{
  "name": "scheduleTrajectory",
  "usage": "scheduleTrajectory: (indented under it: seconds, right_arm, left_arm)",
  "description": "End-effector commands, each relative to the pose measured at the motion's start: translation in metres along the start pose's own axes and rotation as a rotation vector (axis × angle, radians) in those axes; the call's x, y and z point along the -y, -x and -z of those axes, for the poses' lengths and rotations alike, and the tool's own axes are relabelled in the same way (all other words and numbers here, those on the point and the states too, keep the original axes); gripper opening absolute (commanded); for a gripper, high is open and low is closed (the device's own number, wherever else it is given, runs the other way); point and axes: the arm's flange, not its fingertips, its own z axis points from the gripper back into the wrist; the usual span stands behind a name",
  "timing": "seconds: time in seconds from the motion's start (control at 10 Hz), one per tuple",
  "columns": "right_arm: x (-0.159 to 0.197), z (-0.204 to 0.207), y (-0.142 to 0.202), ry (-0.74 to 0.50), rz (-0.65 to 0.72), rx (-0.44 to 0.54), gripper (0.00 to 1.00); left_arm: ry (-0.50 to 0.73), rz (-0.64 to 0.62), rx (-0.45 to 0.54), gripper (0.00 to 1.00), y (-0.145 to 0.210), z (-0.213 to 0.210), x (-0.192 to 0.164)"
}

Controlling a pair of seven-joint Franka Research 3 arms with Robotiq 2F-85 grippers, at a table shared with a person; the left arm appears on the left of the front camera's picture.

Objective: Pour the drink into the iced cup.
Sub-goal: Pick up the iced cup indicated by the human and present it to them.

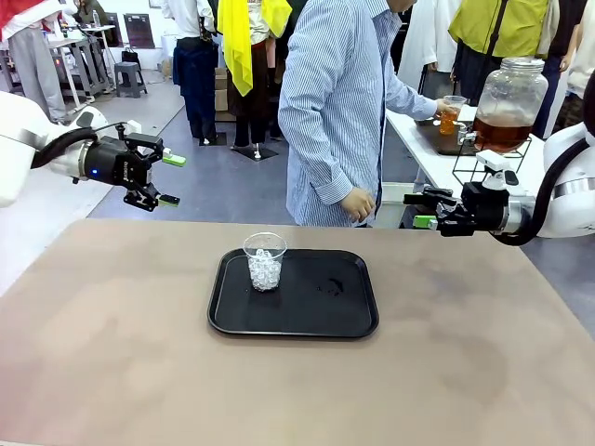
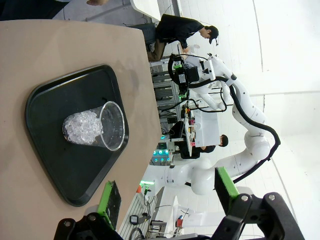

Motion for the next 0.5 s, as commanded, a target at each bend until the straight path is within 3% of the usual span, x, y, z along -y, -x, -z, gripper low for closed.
scheduleTrajectory:
  seconds: [0.0,0.4]
  right_arm:
    - [0.0025,0.0011,-0.0050,-0.011,0.006,-0.005,1.00]
    - [0.0025,0.0011,-0.0050,-0.011,0.006,-0.005,1.00]
  left_arm:
    - [0.001,0.002,0.001,1.00,-0.0004,-0.0003,0.0009]
    - [0.001,0.002,0.001,1.00,-0.0004,-0.0003,0.0009]
